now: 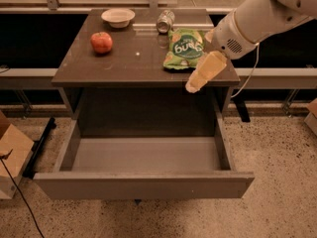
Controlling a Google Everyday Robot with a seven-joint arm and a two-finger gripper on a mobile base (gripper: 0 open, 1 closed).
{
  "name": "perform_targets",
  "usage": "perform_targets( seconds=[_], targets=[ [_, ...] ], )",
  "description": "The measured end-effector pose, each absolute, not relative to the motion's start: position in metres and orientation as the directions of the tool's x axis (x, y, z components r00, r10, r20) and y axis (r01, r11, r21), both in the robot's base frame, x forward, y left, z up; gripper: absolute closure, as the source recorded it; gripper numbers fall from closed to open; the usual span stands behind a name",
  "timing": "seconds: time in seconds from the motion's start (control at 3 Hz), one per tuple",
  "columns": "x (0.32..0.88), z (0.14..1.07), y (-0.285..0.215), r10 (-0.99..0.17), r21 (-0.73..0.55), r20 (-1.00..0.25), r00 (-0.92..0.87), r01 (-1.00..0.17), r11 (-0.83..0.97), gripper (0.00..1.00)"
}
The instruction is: Place green rice chip bag into top drawer
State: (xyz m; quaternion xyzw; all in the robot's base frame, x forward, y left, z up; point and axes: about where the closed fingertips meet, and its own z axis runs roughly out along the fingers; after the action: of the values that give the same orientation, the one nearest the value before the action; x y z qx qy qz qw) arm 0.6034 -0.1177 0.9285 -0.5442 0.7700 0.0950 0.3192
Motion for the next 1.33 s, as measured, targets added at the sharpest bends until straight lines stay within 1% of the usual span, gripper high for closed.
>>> perform_targets(
  seconds=[0.33, 0.67, 1.0, 1.33],
  targets=[
    [0.62, 0.919, -0.106, -0.769, -0.218, -0.607, -0.201, -0.888, 0.404, 0.0],
    [0.663, 0.904, -0.093, -0.711, -0.218, -0.669, -0.215, -0.858, 0.465, 0.0],
    [0.688, 0.898, -0.089, -0.663, -0.208, -0.714, -0.224, -0.836, 0.507, 0.0],
    [0.713, 0.893, -0.09, -0.581, -0.164, -0.778, -0.24, -0.815, 0.556, 0.0]
  ],
)
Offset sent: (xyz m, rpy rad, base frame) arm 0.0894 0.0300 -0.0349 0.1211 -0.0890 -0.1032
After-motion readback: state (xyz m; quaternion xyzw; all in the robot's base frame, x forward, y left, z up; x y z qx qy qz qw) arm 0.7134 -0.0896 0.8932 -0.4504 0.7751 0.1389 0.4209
